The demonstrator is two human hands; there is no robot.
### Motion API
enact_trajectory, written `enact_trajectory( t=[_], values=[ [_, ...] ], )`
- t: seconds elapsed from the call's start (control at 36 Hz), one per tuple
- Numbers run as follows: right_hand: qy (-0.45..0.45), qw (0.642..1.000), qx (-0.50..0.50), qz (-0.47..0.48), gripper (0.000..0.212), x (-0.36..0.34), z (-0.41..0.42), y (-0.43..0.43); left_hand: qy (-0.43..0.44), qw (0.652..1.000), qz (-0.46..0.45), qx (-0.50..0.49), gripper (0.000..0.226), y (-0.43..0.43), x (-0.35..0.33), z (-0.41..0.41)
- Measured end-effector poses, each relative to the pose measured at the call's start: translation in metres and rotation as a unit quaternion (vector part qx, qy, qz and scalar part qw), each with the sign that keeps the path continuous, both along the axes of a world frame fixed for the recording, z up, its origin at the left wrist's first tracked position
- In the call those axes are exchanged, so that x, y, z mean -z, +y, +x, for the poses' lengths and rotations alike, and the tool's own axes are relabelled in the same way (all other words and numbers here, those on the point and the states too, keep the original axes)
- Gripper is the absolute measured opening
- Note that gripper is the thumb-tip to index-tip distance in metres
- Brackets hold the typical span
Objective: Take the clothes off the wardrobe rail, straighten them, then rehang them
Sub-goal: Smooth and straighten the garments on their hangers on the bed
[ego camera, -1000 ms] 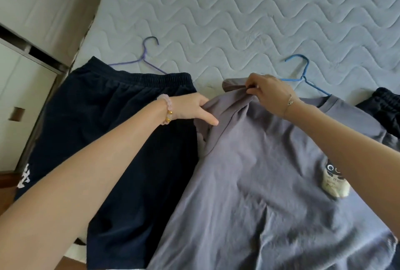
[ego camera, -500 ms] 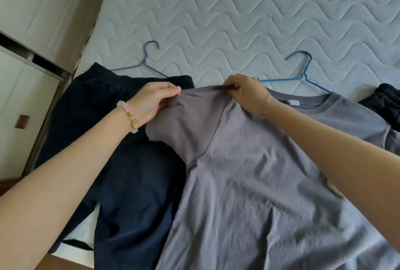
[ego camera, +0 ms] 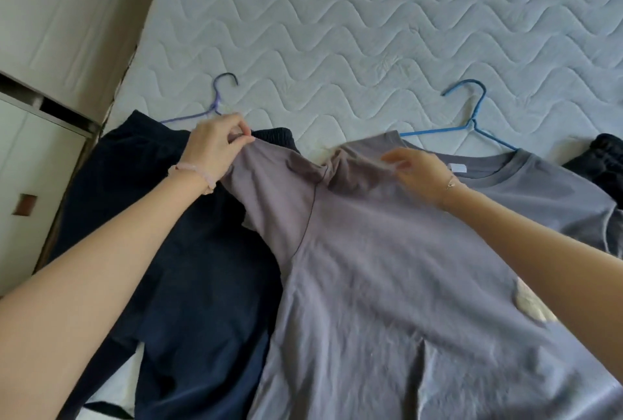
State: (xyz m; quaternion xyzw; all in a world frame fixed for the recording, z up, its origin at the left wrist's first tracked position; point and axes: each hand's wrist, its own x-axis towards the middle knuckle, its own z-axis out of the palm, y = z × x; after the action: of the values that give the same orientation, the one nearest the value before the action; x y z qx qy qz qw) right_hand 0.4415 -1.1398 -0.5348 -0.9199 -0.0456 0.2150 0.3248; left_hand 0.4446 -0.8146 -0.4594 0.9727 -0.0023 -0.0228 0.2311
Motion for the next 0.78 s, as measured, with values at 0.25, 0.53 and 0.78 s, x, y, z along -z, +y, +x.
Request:
enact_trajectory(
  t=[0.25,0.53,0.78],
  values=[
    [-0.020,0.997,0.079,0.001,0.038,0.001,-0.023,-0.049,0.193,0.968,-0.113,-0.112,0.016,0.028,-0.024,0.029],
    [-0.020,0.997,0.039,0.064,0.036,0.011,-0.045,-0.014,0.081,0.888,-0.079,-0.447,0.028,0.066,0.063,-0.047],
    [-0.048,0.992,-0.014,-0.115,0.057,0.029,-0.049,-0.037,0.295,0.840,-0.302,-0.342,0.050,0.033,0.081,-0.121]
  ],
)
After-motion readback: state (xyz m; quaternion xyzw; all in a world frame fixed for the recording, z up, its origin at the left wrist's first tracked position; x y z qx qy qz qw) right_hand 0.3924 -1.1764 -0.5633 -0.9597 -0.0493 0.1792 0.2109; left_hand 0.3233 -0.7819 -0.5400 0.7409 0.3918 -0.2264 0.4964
